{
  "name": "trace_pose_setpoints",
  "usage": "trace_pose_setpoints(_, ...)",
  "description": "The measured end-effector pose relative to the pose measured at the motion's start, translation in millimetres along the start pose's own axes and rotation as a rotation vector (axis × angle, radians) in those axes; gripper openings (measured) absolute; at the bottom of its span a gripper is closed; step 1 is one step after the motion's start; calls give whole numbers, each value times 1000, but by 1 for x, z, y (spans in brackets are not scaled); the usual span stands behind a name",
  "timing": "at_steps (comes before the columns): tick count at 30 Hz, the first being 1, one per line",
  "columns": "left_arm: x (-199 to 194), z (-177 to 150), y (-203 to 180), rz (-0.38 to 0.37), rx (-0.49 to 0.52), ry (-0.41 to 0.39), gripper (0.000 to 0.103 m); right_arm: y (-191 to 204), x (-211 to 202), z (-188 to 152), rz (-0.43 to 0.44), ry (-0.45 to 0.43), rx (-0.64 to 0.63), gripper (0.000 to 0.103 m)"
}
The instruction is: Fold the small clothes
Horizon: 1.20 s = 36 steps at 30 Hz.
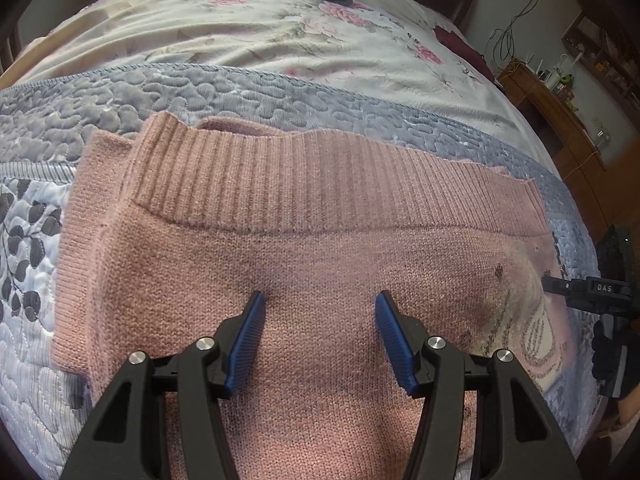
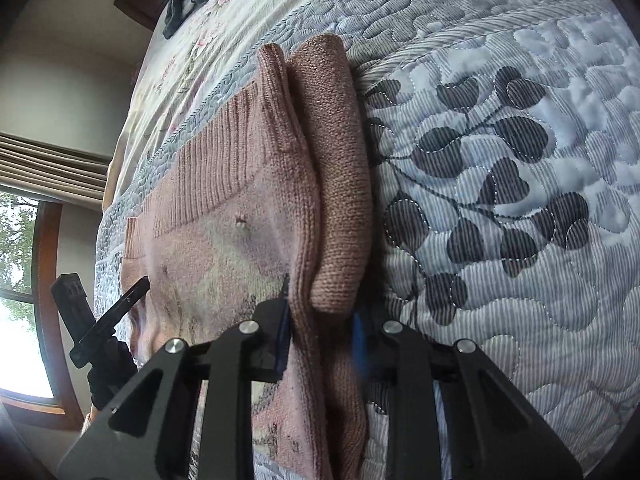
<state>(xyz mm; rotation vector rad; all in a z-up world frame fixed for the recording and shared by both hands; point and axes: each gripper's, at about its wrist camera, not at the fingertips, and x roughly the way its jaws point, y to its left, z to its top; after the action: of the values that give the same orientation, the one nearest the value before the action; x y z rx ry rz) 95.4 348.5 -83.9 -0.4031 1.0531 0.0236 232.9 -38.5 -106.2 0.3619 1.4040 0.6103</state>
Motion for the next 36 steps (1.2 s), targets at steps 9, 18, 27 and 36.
trace_pose_setpoints(9,-17,-1,1,-71,-17,-4,58,25,-24,0,64,-34,-15,21)
trace_pose_setpoints(18,-43,-4,14,-128,-38,-36,58,144,-21,-4,63,-6,-250,21)
trace_pose_setpoints(27,-52,-1,37,-207,-132,-59,58,215,52,-27,-55,120,-443,21)
trace_pose_setpoints(36,-42,0,36,-288,-190,-45,58,219,79,-32,37,229,-377,44)
